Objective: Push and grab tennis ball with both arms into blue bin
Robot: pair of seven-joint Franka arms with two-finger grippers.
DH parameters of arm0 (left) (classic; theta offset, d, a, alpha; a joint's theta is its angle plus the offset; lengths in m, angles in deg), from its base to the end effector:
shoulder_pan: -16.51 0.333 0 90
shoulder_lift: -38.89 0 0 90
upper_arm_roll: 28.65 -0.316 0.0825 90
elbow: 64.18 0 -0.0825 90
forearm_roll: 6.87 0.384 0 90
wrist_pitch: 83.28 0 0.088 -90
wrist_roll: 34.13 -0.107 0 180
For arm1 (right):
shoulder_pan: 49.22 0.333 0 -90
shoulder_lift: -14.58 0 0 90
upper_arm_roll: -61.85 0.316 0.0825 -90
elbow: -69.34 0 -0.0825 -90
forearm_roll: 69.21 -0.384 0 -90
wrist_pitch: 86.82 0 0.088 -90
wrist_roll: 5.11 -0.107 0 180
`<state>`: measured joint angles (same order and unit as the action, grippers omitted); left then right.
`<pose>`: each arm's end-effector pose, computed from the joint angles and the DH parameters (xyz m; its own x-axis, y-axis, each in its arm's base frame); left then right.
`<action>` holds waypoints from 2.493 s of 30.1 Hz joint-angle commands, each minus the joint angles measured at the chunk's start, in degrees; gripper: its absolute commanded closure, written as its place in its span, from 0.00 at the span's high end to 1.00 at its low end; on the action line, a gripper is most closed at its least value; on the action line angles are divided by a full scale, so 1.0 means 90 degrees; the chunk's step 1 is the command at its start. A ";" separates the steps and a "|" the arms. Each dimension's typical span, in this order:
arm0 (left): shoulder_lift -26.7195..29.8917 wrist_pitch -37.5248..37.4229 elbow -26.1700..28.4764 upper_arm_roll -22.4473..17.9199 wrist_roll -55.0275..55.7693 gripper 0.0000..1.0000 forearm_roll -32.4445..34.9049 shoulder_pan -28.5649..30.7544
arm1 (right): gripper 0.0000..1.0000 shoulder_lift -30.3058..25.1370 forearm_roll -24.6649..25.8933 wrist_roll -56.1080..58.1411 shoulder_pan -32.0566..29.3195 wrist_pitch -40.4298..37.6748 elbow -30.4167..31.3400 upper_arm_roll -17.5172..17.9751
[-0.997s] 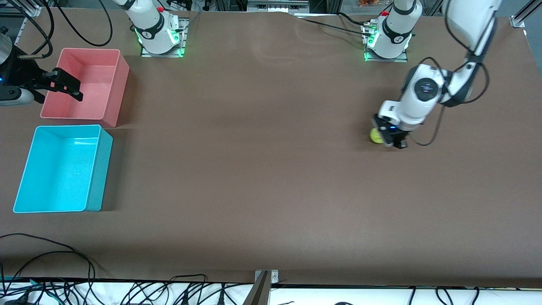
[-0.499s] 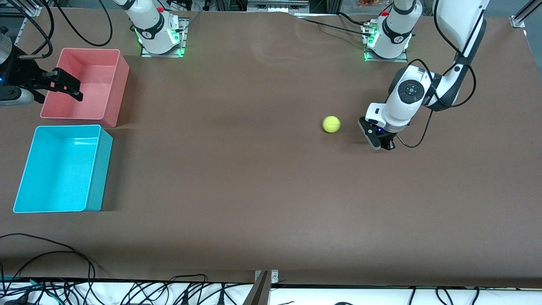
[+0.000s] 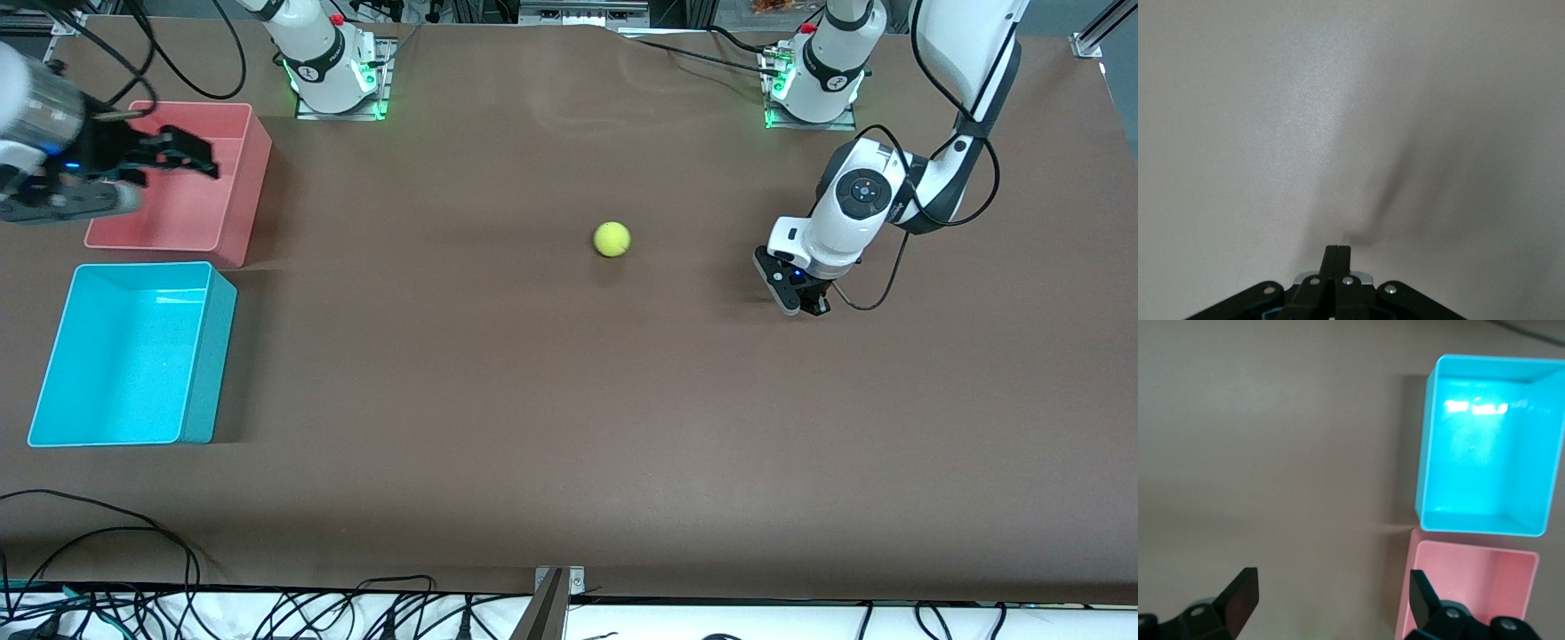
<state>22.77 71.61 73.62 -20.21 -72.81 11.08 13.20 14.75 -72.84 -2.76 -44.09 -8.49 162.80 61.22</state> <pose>0.4856 -0.1144 0.2008 0.4040 -0.9133 -0.0517 -0.9131 -0.3992 -0.0834 0.5263 0.0492 0.5806 0.9568 0.1292 -0.2607 0.1136 -0.9908 -0.0739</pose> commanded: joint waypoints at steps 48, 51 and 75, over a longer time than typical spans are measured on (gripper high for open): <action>0.0326 -0.0149 -0.0066 0.0020 -0.0214 0.00 -0.0061 0.0075 | 1.00 0.0177 -0.1910 -0.0124 0.0152 0.5682 0.5602 0.2150; 0.0482 -0.0344 -0.0066 0.0020 -0.0214 0.00 -0.0071 0.0085 | 1.00 0.0353 -0.2105 -0.0163 0.0152 0.5721 0.5602 0.2160; 0.2288 -0.2043 -0.0066 0.0020 -0.0371 1.00 -0.0071 0.0339 | 1.00 0.1417 -0.2272 -0.0973 0.0386 0.7370 0.5700 0.3108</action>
<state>38.63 56.55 72.26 -20.28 -74.43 11.08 15.45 25.15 -92.01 -11.15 -41.53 53.35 213.51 88.86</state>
